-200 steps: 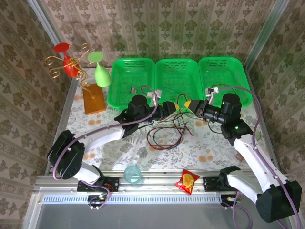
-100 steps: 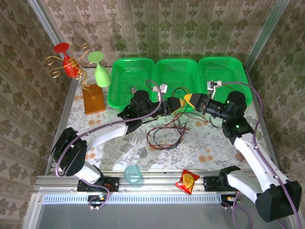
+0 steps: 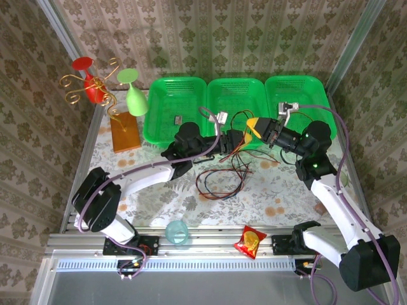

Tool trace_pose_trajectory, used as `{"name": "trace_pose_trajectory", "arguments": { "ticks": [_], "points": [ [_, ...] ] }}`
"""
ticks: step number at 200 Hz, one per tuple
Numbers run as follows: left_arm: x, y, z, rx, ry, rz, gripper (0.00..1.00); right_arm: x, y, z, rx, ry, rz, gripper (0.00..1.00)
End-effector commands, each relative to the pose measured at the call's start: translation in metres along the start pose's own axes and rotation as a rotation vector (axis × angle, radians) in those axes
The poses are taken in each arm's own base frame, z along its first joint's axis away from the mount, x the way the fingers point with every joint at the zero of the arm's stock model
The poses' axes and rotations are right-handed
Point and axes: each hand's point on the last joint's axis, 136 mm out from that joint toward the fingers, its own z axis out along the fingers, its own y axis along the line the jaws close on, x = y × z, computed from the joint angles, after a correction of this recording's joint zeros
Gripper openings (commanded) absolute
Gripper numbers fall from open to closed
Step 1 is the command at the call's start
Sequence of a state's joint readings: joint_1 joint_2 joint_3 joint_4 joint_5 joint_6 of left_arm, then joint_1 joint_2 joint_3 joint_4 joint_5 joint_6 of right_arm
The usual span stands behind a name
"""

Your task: Untangle the cables

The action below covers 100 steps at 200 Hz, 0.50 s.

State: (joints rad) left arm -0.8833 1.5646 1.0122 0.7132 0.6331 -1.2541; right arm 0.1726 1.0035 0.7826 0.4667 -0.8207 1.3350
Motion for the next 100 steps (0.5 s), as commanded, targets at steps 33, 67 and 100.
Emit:
{"name": "trace_pose_trajectory", "arguments": {
  "ticks": [33,67,100],
  "points": [
    [0.001,-0.009,0.003,0.037,0.011,0.026,0.12,-0.001,0.015,-0.001,-0.044,0.013,-0.027,0.00],
    [-0.008,0.006,-0.011,-0.103,-0.045,0.061,0.00,0.000,0.011,-0.007,-0.005,-0.002,-0.040,0.00],
    [-0.013,0.037,-0.051,-0.438,-0.089,0.138,0.00,-0.004,0.009,-0.016,0.043,-0.035,-0.071,0.00]
  ]
}}
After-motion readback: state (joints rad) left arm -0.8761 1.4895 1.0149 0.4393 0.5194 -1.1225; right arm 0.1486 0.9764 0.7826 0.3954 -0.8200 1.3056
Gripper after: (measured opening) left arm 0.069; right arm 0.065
